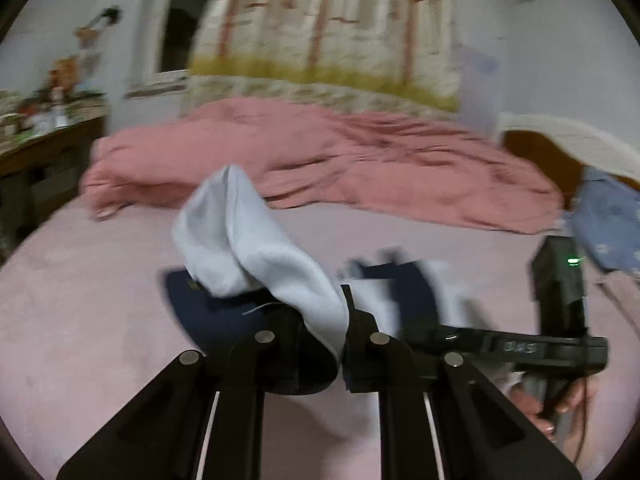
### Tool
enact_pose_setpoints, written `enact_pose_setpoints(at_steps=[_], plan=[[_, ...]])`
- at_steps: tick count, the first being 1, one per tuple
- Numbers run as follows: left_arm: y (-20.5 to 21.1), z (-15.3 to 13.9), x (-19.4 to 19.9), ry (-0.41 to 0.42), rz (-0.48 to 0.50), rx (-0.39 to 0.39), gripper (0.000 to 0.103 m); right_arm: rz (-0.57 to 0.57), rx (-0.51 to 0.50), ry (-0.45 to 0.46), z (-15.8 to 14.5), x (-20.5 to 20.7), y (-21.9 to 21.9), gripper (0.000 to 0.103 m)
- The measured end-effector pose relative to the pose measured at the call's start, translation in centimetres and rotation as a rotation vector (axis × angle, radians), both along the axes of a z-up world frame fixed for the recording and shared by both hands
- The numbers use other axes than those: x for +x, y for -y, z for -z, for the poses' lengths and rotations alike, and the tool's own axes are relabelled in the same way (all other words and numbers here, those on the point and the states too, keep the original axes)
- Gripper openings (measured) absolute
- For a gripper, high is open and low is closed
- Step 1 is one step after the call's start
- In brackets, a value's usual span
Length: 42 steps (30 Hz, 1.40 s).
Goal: Fold large clothes
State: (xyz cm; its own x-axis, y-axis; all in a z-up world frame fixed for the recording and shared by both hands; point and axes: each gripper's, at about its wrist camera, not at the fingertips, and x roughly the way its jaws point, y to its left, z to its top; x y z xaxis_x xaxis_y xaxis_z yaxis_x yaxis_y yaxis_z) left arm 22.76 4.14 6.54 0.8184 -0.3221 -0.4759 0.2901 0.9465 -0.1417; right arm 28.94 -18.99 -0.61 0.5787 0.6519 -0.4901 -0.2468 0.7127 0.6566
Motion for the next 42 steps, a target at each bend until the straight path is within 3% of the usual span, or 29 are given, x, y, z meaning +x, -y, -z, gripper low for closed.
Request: enact_pose_setpoints(at_steps=[2, 6, 7, 8, 10, 12, 14, 17, 19, 24, 26, 28, 31, 33, 36, 37, 39, 42], plan=[[2.2, -0.6, -0.4, 0.017, 0.06, -0.014, 0.011, 0.09, -0.082, -0.003, -1.9, -1.6, 1.7, 0.044], [6.5, -1.2, -1.5, 0.027, 0.186, -0.014, 0.01, 0.431, -0.551, 0.11, -6.5, -5.3, 5.3, 0.044], [7.7, -1.1, -1.7, 0.021, 0.217, -0.022, 0.01, 0.462, -0.598, 0.099, -6.5, -5.5, 6.0, 0.044], [8.9, -1.1, -1.9, 0.019, 0.242, -0.027, 0.01, 0.441, -0.598, 0.061, -5.9, -5.3, 7.1, 0.044], [11.7, -1.0, -2.4, 0.024, 0.307, -0.025, 0.01, 0.375, -0.485, -0.015, -4.1, -5.0, 9.2, 0.044], [14.3, -0.2, -2.9, 0.022, 0.359, -0.026, 0.009, 0.448, -0.425, -0.036, -3.1, -5.5, 11.5, 0.044], [16.8, 1.9, -2.3, -0.047, 0.395, -0.03, 0.009, 0.481, -0.436, -0.005, -3.7, -6.4, 12.6, 0.044], [18.7, 6.0, -0.8, -0.152, 0.394, 0.011, 0.009, 0.523, -0.359, 0.122, -6.0, -8.8, 14.4, 0.047], [18.5, 7.5, -1.2, -0.152, 0.415, 0.01, 0.009, 0.544, -0.337, 0.187, -7.1, -9.7, 14.4, 0.052], [17.3, 7.3, -2.8, -0.122, 0.445, -0.005, 0.014, 0.321, -0.132, 0.217, -7.2, -7.9, 12.3, 0.053], [16.8, 7.0, -3.4, -0.105, 0.462, -0.023, 0.026, 0.296, -0.199, 0.175, -6.4, -7.1, 10.8, 0.053], [15.9, 5.9, -4.8, -0.082, 0.478, -0.05, 0.051, 0.272, -0.302, 0.123, -5.2, -5.8, 9.1, 0.053], [12.7, 3.3, -7.6, 0.017, 0.455, -0.081, 0.073, 0.303, -0.4, 0.046, -3.0, -3.9, 7.9, 0.052], [10.3, 1.9, -8.9, 0.061, 0.378, -0.063, 0.076, 0.333, -0.471, 0.03, -2.2, -3.6, 7.4, 0.052], [6.5, 0.3, -8.2, 0.107, 0.241, -0.055, 0.084, 0.338, -0.459, 0.049, -2.1, -4.2, 7.5, 0.052], [5.3, 0.2, -6.8, 0.08, 0.176, -0.055, 0.085, 0.338, -0.45, 0.051, -2.2, -4.0, 7.7, 0.052], [3.0, 1.0, -3.2, -0.052, 0.114, -0.097, 0.085, 0.349, -0.442, 0.044, -2.1, -4.2, 8.2, 0.052], [2.4, 3.6, 1.9, -0.333, 0.173, -0.105, 0.083, 0.368, -0.428, 0.03, -1.9, -3.8, 8.9, 0.052]])
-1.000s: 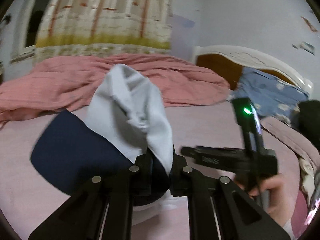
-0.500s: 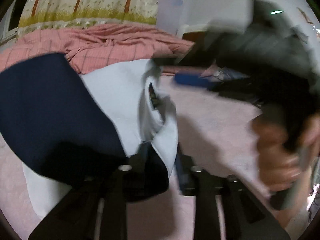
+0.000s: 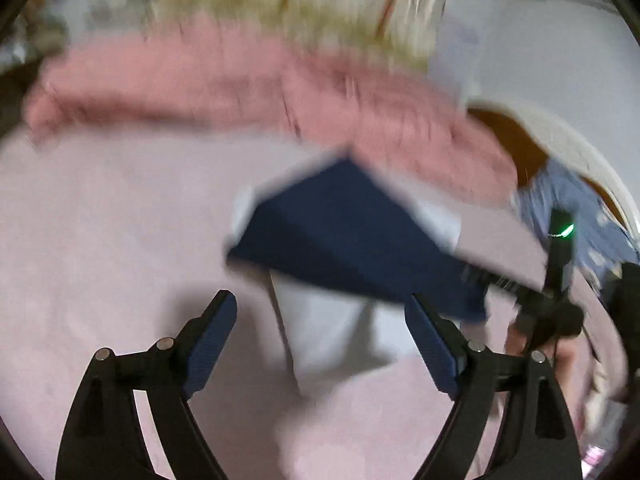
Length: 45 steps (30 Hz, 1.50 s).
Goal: Fold large clothes
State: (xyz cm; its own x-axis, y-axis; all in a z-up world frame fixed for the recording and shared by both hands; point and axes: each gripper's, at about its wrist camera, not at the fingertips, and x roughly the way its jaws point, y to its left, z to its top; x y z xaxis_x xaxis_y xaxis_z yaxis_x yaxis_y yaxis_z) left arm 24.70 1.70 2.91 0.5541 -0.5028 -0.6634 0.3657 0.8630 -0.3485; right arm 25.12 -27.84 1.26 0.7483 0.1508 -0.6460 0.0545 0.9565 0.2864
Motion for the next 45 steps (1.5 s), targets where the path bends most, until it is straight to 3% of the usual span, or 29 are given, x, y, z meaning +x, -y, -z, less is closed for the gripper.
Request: enact_pose_setpoints(at_steps=[4, 6, 7, 10, 13, 15, 16, 17, 19, 23, 26, 28, 32, 33, 35, 38, 41, 45], plan=[[1.3, 1.8, 3.7, -0.099, 0.071, -0.13, 0.081, 0.002, -0.007, 0.003, -0.1, 0.0, 0.6, 0.052], [1.8, 1.1, 5.0, -0.055, 0.06, -0.177, 0.075, -0.005, -0.004, -0.007, 0.1, 0.1, 0.5, 0.052], [2.4, 0.3, 5.5, -0.013, 0.056, -0.168, 0.069, -0.009, -0.002, -0.014, 0.3, 0.2, 0.5, 0.052], [4.6, -2.2, 5.8, 0.13, 0.092, -0.109, 0.067, -0.01, 0.005, -0.027, 0.6, 0.4, 0.3, 0.052], [7.6, -3.3, 7.9, 0.129, 0.128, -0.056, 0.066, -0.013, 0.033, -0.031, 0.9, 0.5, 0.7, 0.052], [9.0, -2.7, 9.2, 0.098, 0.136, -0.044, 0.05, -0.006, 0.045, -0.024, 0.8, 0.4, 0.9, 0.052], [9.7, -2.2, 9.9, 0.075, 0.145, -0.042, 0.03, 0.002, 0.045, -0.013, 0.7, 0.3, 0.9, 0.052], [10.2, -1.9, 10.3, 0.064, 0.166, -0.06, 0.02, 0.016, 0.032, 0.017, 0.3, 0.0, 0.9, 0.052], [11.2, -2.0, 9.7, 0.101, 0.206, -0.082, 0.006, 0.055, -0.014, 0.078, -0.8, -0.7, 0.8, 0.052], [13.3, -3.8, 7.9, 0.108, 0.301, -0.134, 0.004, 0.133, -0.054, 0.135, -2.2, -1.9, 1.8, 0.052], [15.3, -3.8, 8.0, 0.111, 0.318, -0.085, 0.004, 0.179, 0.002, 0.106, -1.8, -1.8, 3.6, 0.052], [15.9, -2.4, 8.8, 0.059, 0.297, -0.069, 0.006, 0.205, 0.037, 0.097, -1.5, -1.8, 4.7, 0.052], [16.8, 1.1, 9.3, -0.016, 0.298, -0.044, 0.031, 0.221, 0.1, 0.166, -2.2, -2.8, 5.9, 0.052], [16.7, 1.2, 8.6, -0.001, 0.31, -0.047, 0.036, 0.206, 0.118, 0.194, -2.6, -3.1, 5.9, 0.052], [16.4, 0.3, 6.2, 0.063, 0.336, -0.049, 0.062, 0.182, 0.133, 0.236, -3.2, -3.4, 5.5, 0.052], [13.8, -2.2, 1.8, 0.188, 0.325, -0.118, 0.078, 0.162, 0.122, 0.252, -3.7, -3.5, 4.7, 0.052], [10.0, -4.6, -1.7, 0.295, 0.263, -0.146, 0.081, 0.112, 0.118, 0.252, -4.2, -3.5, 3.7, 0.052], [5.2, -6.6, -2.8, 0.401, 0.075, -0.065, 0.089, -0.098, 0.138, 0.259, -5.0, -3.4, 0.1, 0.052]])
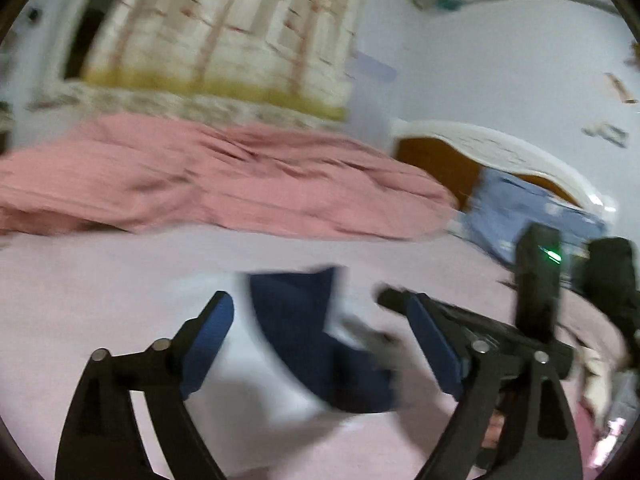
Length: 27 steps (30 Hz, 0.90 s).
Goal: Fold large clothes
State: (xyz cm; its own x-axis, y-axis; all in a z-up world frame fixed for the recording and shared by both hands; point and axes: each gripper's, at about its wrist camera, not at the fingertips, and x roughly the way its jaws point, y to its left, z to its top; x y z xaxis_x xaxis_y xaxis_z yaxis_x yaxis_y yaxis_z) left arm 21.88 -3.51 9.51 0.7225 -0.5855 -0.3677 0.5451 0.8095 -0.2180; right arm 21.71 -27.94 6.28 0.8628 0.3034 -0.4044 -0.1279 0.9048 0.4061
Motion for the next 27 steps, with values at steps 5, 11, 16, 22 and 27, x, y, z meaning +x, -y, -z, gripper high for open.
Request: enact_pose_setpoints(at_steps=[5, 11, 16, 22, 27], plan=[[-3.9, 1.8, 2.8, -0.059, -0.175, 0.017, 0.092, -0.095, -0.074, -0.108, 2.1, 2.4, -5.6, 0.083], [-4.6, 7.2, 6.1, -0.215, -0.206, -0.022, 0.091, 0.018, -0.099, -0.14, 3.6, 3.0, -5.6, 0.017], [-3.3, 9.8, 7.6, -0.333, -0.142, -0.053, 0.092, 0.127, -0.118, -0.157, 4.0, 1.8, -3.8, 0.015], [-5.2, 10.3, 8.1, -0.413, -0.069, -0.214, 0.092, 0.223, -0.209, -0.17, 4.8, 1.6, -2.4, 0.085], [-4.6, 11.3, 9.1, -0.486, -0.024, -0.221, 0.092, 0.115, 0.029, -0.267, 7.3, 3.1, 0.2, 0.09]])
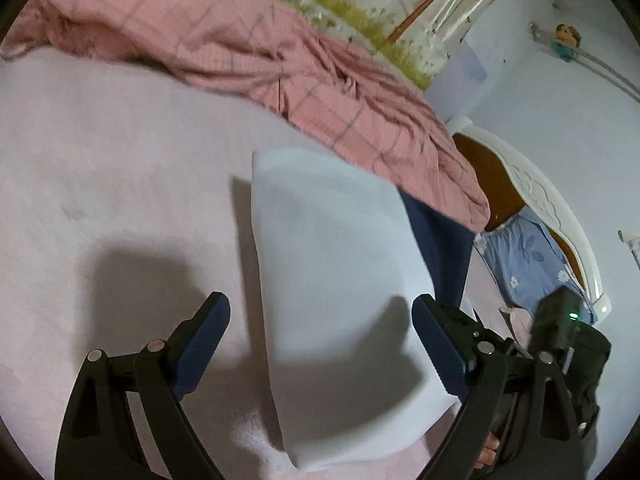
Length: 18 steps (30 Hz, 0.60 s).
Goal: Fold large clothes
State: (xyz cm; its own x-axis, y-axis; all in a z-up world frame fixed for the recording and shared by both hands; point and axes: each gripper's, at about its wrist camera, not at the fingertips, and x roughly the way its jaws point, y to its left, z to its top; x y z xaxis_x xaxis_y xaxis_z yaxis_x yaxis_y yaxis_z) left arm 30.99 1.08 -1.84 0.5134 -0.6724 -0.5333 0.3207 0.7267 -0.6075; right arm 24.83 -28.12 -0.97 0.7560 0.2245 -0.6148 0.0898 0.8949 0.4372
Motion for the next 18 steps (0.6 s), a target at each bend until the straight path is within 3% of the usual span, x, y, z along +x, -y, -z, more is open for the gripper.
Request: enact_pose_setpoints(at_steps=[4, 6, 8, 10, 12, 14, 18], plan=[[1.1, 1.7, 1.3, -0.11, 0.115, -0.109, 0.094, -0.045, 0.203, -0.053, 2.7, 1.1, 2.3, 0.099], [1.6, 2.8, 1.6, -0.147, 0.109, -0.118, 0.101, -0.086, 0.269, -0.076, 4.0, 1.4, 2.7, 0.1], [1.6, 4.1, 2.2, -0.217, 0.137, -0.202, 0.103, -0.124, 0.316, -0.081, 4.8, 1.9, 2.7, 0.099], [1.8, 4.2, 2.2, -0.215, 0.149, -0.206, 0.103, -0.172, 0.361, -0.053, 4.9, 2.1, 2.6, 0.079], [2.4, 4.0, 1.7, -0.183, 0.16, -0.18, 0.096, -0.168, 0.365, -0.033, 4.8, 2.0, 2.3, 0.065], [2.5, 3.3, 1.2, -0.153, 0.145, -0.154, 0.072, -0.146, 0.322, -0.008, 4.3, 1.7, 2.0, 0.057], [2.8, 0.8, 0.3, -0.067, 0.144, -0.128, 0.065, -0.131, 0.214, 0.044, 1.5, 0.9, 0.6, 0.05]])
